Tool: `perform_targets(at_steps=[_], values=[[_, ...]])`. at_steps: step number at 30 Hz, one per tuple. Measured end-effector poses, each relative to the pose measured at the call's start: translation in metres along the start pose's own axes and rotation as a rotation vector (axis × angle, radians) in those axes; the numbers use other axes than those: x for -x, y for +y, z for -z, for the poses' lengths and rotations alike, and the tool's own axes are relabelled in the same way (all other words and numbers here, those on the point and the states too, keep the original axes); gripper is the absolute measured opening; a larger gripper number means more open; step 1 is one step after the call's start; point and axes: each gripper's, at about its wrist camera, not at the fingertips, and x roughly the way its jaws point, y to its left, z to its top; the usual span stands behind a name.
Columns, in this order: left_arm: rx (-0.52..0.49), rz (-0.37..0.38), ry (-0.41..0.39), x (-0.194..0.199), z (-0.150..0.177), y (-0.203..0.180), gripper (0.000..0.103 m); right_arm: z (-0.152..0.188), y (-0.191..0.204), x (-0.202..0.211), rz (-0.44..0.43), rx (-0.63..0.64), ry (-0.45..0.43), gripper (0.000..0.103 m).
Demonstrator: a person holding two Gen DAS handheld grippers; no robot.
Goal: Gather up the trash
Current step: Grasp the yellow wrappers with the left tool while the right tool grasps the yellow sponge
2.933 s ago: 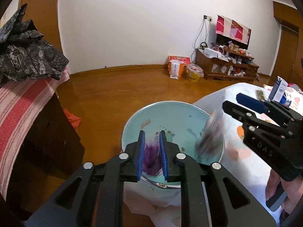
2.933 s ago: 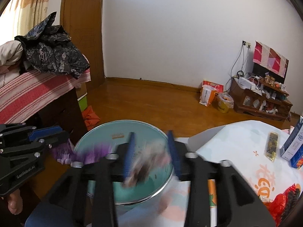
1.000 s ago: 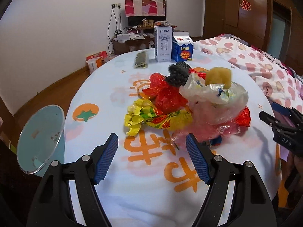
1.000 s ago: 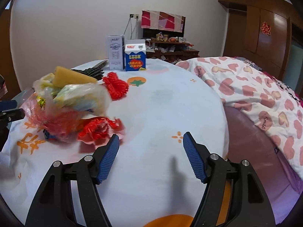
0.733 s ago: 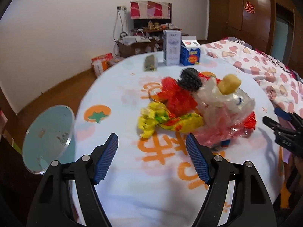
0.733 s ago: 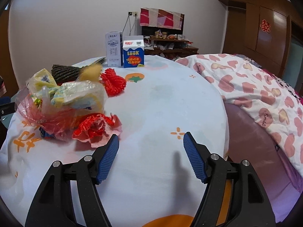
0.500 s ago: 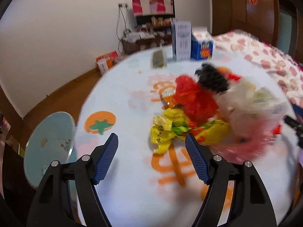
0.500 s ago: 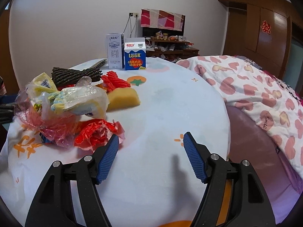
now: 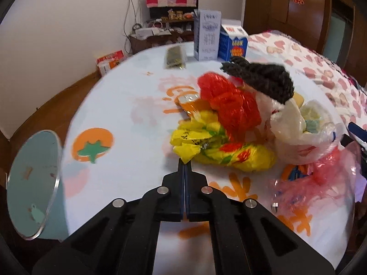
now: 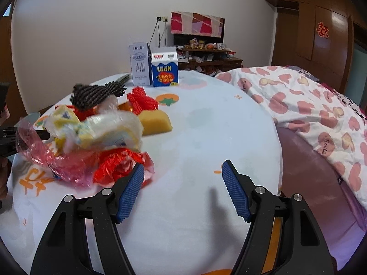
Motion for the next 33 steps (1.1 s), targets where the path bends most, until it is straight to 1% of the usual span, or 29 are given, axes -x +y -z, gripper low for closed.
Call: perform_targets(at_steps=[2,4,7,10,11,14,16,18,20,21,22,23,24,25,28,29,30,32,33], values=[[0.015,-0.019,-0.025,0.015,0.003,0.009,0.000,-0.004,-0.001,0.004,-0.003,-0.008,-0.014,0.070],[0.050,-0.024,-0.043,0.029,0.005,0.023,0.000,-0.009,0.000,0.007,-0.001,-0.007,-0.028,0.070],[0.095,-0.067,-0.062,0.044,0.011,0.046,0.000,-0.019,-0.003,0.004,-0.010,-0.024,-0.026,0.070],[0.137,-0.106,-0.061,0.043,0.009,0.066,0.000,-0.034,-0.006,-0.009,0.006,-0.026,-0.025,0.069],[0.164,-0.114,-0.057,0.038,0.007,0.073,0.000,-0.041,-0.006,-0.016,0.008,-0.025,-0.020,0.066],[0.197,-0.107,-0.050,0.031,0.004,0.081,0.000,-0.059,-0.005,-0.036,0.001,-0.029,-0.006,0.056],[0.198,-0.094,-0.058,0.032,0.003,0.079,0.000,-0.072,0.001,-0.051,-0.015,-0.020,0.013,0.055],[0.172,-0.069,-0.063,0.033,0.002,0.073,0.000,-0.081,0.007,-0.063,-0.025,-0.003,0.034,0.053],[0.156,-0.067,-0.074,0.034,0.001,0.066,0.004,-0.084,0.011,-0.071,-0.020,0.013,0.045,0.053],[0.144,-0.058,-0.073,0.035,0.002,0.062,0.007,-0.083,0.011,-0.074,-0.020,0.016,0.054,0.053],[0.136,-0.051,-0.072,0.034,0.002,0.059,0.023,-0.082,0.010,-0.076,-0.020,0.010,0.057,0.053],[0.130,-0.047,-0.077,0.035,0.001,0.056,0.046,-0.080,0.008,-0.076,-0.020,0.001,0.058,0.053],[0.125,-0.048,-0.089,0.037,0.000,0.052,0.053,-0.077,0.005,-0.074,-0.023,-0.010,0.062,0.053],[0.112,-0.042,-0.101,0.039,-0.001,0.048,0.054,-0.073,0.003,-0.072,-0.023,-0.018,0.064,0.053],[0.076,-0.020,-0.114,0.041,-0.005,0.037,0.054,-0.063,-0.003,-0.059,-0.011,-0.016,0.059,0.053],[0.059,-0.003,-0.114,0.040,-0.007,0.032,0.055,-0.059,-0.005,-0.055,-0.006,-0.014,0.059,0.053],[0.037,0.020,-0.106,0.037,-0.009,0.026,0.057,-0.056,-0.006,-0.052,-0.003,-0.013,0.058,0.053],[0.030,0.031,-0.101,0.029,-0.014,0.018,0.065,-0.053,-0.010,-0.047,-0.001,-0.020,0.055,0.054],[0.028,0.040,-0.095,0.024,-0.016,0.015,0.067,-0.051,-0.012,-0.045,-0.003,-0.027,0.055,0.054]])
